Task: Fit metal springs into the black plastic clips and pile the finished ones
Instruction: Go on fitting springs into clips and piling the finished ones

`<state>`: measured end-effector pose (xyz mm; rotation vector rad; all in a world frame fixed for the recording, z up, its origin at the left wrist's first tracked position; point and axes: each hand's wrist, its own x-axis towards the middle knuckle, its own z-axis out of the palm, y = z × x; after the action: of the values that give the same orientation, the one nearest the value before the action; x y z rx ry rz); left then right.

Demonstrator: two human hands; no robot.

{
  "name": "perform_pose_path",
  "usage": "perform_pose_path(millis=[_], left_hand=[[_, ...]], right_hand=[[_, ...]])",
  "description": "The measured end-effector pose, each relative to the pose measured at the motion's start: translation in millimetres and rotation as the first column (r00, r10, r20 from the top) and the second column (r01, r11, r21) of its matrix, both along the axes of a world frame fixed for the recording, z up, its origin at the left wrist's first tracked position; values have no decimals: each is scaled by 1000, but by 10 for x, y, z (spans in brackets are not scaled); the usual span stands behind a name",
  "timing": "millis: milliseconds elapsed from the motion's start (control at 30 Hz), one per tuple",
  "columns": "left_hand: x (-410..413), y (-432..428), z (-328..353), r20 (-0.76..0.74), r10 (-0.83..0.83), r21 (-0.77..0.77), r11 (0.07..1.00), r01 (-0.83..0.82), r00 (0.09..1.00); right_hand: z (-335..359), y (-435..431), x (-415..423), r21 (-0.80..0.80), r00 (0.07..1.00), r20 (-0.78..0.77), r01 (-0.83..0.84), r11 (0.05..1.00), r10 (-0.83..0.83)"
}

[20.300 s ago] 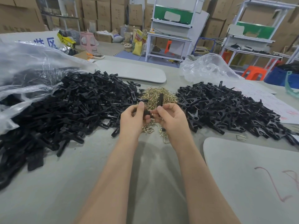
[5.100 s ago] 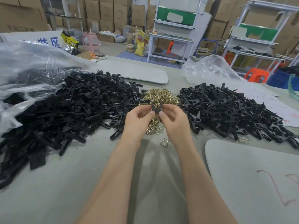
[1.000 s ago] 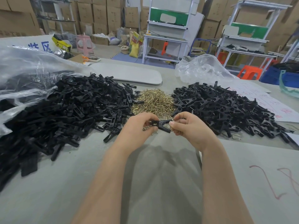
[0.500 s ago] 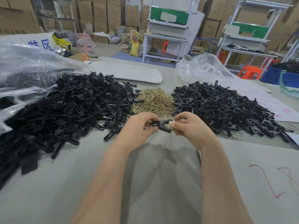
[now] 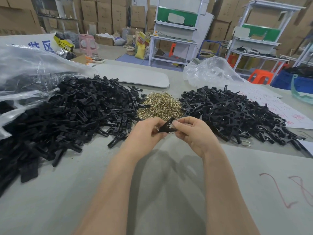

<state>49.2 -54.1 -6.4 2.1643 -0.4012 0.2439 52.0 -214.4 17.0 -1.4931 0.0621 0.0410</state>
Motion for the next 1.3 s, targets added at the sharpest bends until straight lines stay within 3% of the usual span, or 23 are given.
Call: perform_pose_path(millis=[200,500,733,933,1300], left_hand=[[14,5,-19,79,47,27,998,-50,996],[42,12,-51,120,94,57,993,-101,988],[37,16,-54,123,105,62,992,-113,987],[40,-4,-34,116,101,77,991,-111,988],[6,-8,-21,124,108,105,987,-122,986]], right_hand=[[60,-7,-40,73,997,-29,-67,995,70],[54,26,-33,-222,995,93,44,974,-24],[49,18,-21,-228,995,74,86,970,-71],[12,30,5,-415,988,102,151,897,-119],[-28,68,48,-534,965,171,260,805,-199]])
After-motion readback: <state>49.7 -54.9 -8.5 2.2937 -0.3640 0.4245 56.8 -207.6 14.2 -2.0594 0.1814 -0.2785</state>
